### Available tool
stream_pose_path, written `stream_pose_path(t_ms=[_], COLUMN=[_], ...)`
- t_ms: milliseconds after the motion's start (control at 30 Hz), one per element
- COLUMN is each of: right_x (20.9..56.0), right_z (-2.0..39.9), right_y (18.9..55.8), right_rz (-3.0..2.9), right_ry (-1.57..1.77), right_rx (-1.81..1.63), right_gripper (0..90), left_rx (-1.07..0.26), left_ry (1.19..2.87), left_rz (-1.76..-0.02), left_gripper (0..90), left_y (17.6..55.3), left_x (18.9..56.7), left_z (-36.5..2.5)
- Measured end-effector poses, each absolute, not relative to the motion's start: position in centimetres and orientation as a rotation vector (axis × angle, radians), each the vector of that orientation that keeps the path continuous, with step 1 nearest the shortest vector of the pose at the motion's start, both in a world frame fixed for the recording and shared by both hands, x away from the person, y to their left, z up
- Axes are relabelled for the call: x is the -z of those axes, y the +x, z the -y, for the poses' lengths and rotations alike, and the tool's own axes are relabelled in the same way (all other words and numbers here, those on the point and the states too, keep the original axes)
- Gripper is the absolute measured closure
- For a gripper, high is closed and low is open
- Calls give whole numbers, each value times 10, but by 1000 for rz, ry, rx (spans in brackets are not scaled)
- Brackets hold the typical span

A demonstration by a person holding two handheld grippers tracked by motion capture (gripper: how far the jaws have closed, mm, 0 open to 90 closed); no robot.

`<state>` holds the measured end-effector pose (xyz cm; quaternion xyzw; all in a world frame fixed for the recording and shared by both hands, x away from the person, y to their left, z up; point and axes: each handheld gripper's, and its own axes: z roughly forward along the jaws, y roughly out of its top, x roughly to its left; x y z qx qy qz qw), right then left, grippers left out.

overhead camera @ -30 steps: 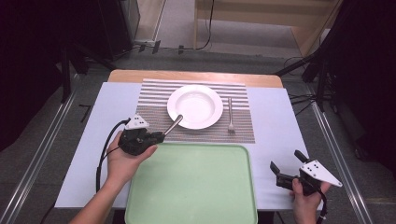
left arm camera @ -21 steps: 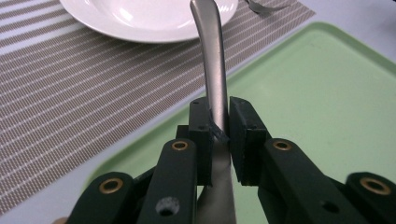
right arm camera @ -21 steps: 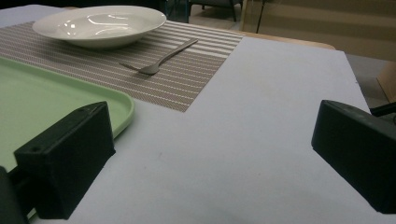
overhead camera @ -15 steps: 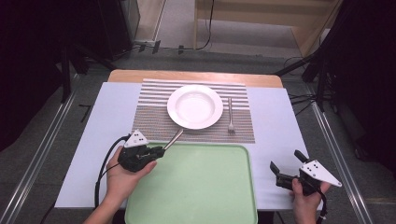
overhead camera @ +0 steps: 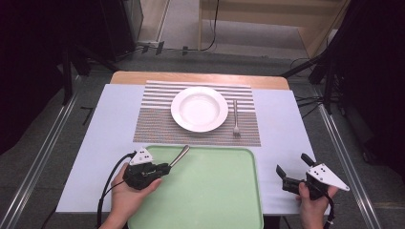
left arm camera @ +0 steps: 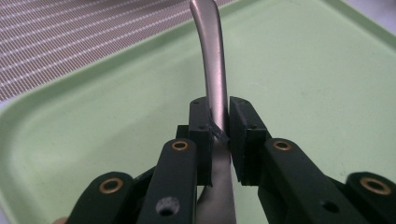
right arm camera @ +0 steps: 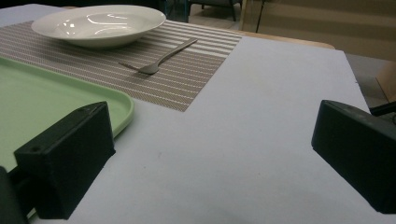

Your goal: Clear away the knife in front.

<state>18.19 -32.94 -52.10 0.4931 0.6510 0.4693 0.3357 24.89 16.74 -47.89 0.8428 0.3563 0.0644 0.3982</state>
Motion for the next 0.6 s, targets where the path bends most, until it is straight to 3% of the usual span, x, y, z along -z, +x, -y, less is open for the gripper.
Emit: stream_pose_path(t_ms=[600], right_x=[521], right_z=[329], right_y=[182], right_rz=[-1699], right_ry=[1280], right_rx=[-1223], right_gripper=[0], left_rx=[-219], left_ry=[2228], left_rz=[-925], left_gripper=[787], left_y=[234], left_x=[490], left_z=[-158])
